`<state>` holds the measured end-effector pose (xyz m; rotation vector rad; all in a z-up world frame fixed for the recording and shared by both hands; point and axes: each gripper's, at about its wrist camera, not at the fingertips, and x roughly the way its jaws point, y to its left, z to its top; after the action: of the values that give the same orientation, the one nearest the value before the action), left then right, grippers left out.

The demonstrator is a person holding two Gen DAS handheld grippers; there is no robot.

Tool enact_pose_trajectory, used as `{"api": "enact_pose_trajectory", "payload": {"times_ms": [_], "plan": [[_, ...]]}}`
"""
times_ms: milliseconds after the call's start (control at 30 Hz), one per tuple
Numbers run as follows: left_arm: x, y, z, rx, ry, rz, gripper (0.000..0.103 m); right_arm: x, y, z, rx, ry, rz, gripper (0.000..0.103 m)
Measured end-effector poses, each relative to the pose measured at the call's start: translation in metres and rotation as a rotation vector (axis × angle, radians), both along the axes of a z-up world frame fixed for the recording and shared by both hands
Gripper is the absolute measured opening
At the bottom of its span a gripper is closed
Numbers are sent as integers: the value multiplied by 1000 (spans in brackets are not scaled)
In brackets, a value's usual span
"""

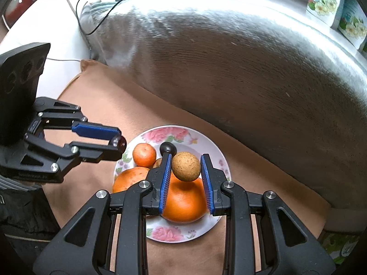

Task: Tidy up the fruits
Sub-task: 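Lower the tan fruit onto the plate and open the right tool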

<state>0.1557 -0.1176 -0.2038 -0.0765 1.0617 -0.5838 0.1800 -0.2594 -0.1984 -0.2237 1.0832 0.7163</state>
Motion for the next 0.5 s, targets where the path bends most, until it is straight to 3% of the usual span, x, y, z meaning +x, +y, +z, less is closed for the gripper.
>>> {"api": "enact_pose_trajectory", "payload": {"times_ms": [500], "plan": [[-1,-20,1,25,-13,-29,22,10,0,-11,26,49,1,27]]}}
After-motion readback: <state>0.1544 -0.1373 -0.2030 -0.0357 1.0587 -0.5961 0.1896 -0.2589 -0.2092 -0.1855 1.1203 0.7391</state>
